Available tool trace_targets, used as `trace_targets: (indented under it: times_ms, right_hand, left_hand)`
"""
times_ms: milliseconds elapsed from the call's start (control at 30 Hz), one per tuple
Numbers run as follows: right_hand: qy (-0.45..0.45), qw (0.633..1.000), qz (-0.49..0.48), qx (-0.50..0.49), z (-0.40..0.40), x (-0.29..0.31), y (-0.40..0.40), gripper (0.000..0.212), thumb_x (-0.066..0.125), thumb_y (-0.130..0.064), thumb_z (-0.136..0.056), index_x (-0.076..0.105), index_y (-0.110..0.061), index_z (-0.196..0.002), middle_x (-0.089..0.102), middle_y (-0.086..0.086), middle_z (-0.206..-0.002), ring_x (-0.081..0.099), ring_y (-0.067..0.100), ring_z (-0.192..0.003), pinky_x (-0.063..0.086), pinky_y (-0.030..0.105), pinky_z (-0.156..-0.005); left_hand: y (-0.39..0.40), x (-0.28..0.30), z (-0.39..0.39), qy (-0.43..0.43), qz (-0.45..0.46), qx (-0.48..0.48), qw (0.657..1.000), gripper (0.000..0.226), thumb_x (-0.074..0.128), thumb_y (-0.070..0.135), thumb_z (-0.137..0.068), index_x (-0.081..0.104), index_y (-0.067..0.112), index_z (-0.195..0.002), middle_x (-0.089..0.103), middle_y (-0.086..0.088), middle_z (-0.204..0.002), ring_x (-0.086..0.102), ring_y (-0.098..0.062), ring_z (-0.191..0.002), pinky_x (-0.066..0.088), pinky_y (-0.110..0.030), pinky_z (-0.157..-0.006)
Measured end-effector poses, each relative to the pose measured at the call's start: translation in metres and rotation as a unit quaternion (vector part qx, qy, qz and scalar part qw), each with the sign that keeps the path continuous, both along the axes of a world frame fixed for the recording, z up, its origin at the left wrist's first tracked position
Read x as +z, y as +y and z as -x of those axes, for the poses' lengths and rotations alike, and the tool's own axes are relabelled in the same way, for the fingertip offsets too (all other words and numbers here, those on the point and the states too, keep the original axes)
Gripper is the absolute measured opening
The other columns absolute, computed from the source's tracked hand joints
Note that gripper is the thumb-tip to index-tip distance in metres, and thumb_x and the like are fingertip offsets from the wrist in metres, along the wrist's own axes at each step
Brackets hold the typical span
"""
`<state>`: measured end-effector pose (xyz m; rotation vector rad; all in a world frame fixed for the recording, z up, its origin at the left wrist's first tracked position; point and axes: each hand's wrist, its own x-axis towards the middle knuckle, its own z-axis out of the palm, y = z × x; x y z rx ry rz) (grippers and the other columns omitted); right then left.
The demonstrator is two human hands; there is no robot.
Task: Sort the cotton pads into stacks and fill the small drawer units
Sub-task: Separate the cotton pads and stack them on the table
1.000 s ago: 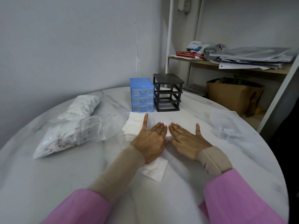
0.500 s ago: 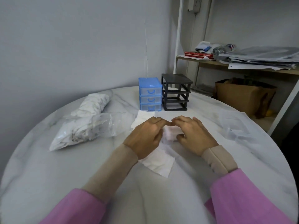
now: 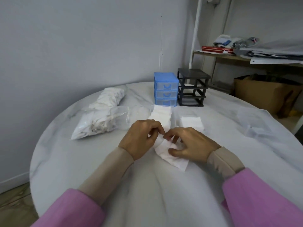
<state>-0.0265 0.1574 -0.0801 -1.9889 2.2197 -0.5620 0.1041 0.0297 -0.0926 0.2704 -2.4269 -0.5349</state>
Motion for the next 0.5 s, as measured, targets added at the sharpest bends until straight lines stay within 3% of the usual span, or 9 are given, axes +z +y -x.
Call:
trace_targets:
  times_ms: [100, 167, 300, 500]
  right_hand:
    - [-0.03, 0.999, -0.037, -0.005, 0.0022, -0.0024, -0.0007, 0.041, 0.063, -0.027, -0.085, 0.055, -0.023, -0.126, 0.056, -0.004, -0.121, 0.049, 0.008, -0.106, 0.036, 0.009, -0.083]
    - [-0.065, 0.997, -0.03, -0.006, 0.0033, -0.0033, -0.0023, 0.042, 0.066, -0.024, -0.084, 0.056, -0.022, -0.125, 0.056, -0.002, -0.116, 0.048, 0.006, -0.099, 0.034, 0.002, -0.075]
    - [-0.137, 0.99, -0.022, -0.034, 0.0025, -0.0058, -0.0039, 0.046, 0.071, -0.019, -0.08, 0.054, -0.021, -0.123, 0.051, -0.006, -0.099, 0.049, 0.009, -0.092, 0.036, 0.002, -0.069]
    - [-0.149, 0.988, 0.036, -0.036, 0.0031, -0.0054, -0.0042, 0.017, 0.071, -0.017, -0.081, 0.061, -0.02, -0.095, 0.056, -0.012, -0.086, 0.052, 0.009, -0.084, 0.041, 0.008, -0.07]
  left_hand:
    - [0.0007, 0.0015, 0.0005, -0.003, 0.011, -0.004, 1.0, 0.029, 0.041, 0.01, -0.08, 0.07, 0.015, -0.082, 0.068, 0.006, -0.08, 0.057, -0.008, -0.07, 0.045, -0.019, -0.068]
    - [-0.0001, -0.0002, 0.0018, -0.009, 0.02, -0.004, 1.0, 0.029, 0.041, 0.011, -0.081, 0.07, 0.015, -0.083, 0.068, 0.006, -0.08, 0.057, -0.008, -0.069, 0.046, -0.022, -0.069]
    - [-0.0006, -0.005, 0.0042, -0.011, 0.018, -0.002, 1.0, 0.028, 0.041, 0.012, -0.081, 0.069, 0.016, -0.081, 0.067, 0.006, -0.079, 0.057, -0.009, -0.068, 0.047, -0.026, -0.068]
    - [-0.0006, -0.0046, 0.0051, 0.034, 0.0, 0.004, 0.999, 0.023, 0.046, 0.005, -0.087, 0.067, 0.013, -0.089, 0.069, 0.003, -0.087, 0.057, -0.005, -0.077, 0.042, -0.01, -0.071]
